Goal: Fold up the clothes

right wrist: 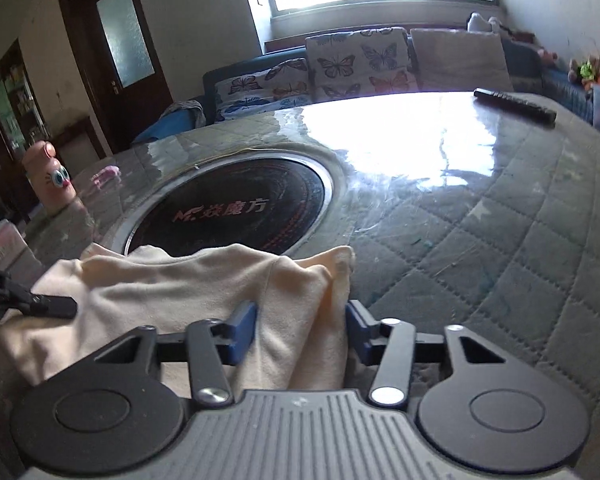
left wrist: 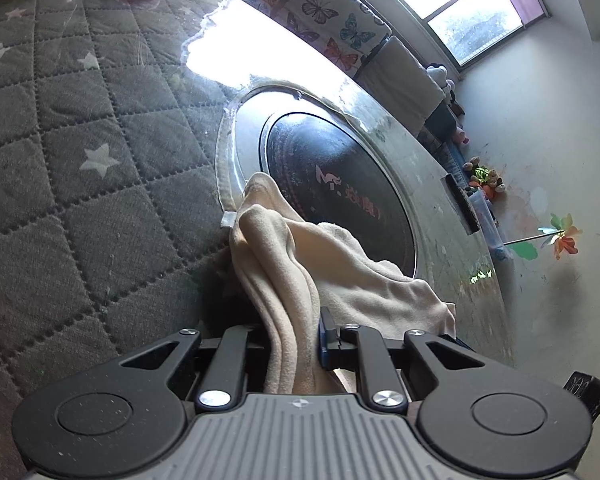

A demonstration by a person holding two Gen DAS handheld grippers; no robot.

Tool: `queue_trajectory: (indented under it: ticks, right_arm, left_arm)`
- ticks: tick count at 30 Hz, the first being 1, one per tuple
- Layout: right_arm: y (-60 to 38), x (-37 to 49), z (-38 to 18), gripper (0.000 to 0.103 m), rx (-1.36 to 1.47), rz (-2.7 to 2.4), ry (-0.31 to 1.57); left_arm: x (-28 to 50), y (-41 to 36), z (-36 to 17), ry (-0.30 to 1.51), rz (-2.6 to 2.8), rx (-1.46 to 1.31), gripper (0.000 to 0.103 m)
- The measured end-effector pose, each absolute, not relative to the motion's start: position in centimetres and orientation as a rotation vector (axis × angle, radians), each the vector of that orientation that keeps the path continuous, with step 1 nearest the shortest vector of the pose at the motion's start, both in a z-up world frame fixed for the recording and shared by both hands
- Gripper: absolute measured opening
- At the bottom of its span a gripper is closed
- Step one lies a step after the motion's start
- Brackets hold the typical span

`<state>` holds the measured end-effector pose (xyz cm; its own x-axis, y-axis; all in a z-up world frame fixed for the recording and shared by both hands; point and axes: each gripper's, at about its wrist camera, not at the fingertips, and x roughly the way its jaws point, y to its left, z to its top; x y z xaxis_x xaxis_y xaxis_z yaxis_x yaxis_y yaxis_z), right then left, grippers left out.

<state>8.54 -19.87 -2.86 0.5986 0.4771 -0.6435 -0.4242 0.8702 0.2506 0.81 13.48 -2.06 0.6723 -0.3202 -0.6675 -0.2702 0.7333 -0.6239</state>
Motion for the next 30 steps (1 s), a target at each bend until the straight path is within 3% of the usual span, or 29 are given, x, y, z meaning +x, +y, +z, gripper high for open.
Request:
queue_trajectory:
  ticks: [3, 7, 17, 30]
  right_arm:
    - [-20.0, 8.4, -2.6, 0.019, 0.11, 0.532, 0.772]
    - [-20.5, 7.7, -1.8, 0.011, 0.133, 0.53, 0.74]
    - [-25.2, 6.3, 2.6, 0.008, 0.157, 0.444, 0.601]
    - [-35.7, 8.8, 5.6, 0.008, 0.122, 0.201, 0.514]
  left_arm:
    - [0.9, 13.2, -1.6, 0.85, -0.035, -0.739, 0.017]
    - [1.2, 12.2, 0.2, 0.818, -0.056, -0.665, 0.016]
    - [5.4, 6.7, 4.6, 0.765, -0.17, -0.518, 0.016]
    - [12.9, -6.1, 5.8, 0.79, -0.338, -0.387, 0.016]
